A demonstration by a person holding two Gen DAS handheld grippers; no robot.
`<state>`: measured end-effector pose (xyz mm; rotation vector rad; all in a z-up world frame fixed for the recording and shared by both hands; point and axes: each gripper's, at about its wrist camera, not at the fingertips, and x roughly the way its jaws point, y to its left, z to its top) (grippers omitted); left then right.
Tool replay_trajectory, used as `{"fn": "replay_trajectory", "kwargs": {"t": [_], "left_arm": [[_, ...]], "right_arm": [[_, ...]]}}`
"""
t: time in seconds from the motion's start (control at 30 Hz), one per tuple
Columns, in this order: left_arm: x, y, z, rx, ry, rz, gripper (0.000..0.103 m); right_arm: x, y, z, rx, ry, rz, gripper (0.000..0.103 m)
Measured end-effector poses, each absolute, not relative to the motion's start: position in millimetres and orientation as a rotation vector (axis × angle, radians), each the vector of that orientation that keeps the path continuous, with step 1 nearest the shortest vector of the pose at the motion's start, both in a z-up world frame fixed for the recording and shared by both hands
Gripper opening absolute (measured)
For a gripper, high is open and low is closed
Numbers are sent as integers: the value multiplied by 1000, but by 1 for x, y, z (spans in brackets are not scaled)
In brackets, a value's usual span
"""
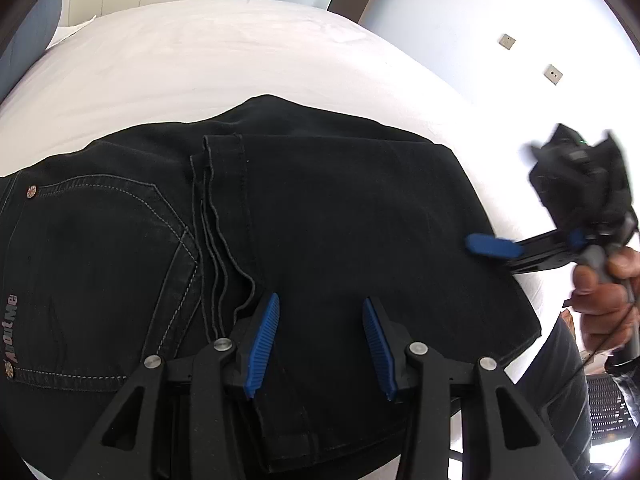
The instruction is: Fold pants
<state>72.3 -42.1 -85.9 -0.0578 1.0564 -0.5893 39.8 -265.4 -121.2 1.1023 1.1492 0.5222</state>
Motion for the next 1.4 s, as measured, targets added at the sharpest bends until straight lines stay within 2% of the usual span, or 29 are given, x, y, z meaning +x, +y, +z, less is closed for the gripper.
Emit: {"fn": "replay_trajectory", "kwargs": {"t": [0.03,0.2,0.27,0.53,0.67,0.97,1.07,1.4], "left_arm": [[71,-40,-87,-57,1057,-588,46],[68,-34,-87,-70,1048,-593,46],[68,-31,-89,-76,1045,-599,46],[68,-17,-80,-131,1038,-580,49],[47,21,-62,-201,977,-486,67],[19,155,-56,-577,920,-254,68],[14,179,-54,-639,884,-180,68],[4,238,-77,-930,863,14,68]], "right_arm": [[49,-265,-127,1056,1194,477,91],[59,-265,-123,995,1191,415,88],[54,-264,-116,960,1204,370,83],[67,-188,-67,809,1213,498,85],[90,-159,-71,847,1230,550,85],[141,-40,-94,770,1337,648,84],[149,-27,-117,757,1403,568,84],[151,-2,-111,645,1419,498,85]]}}
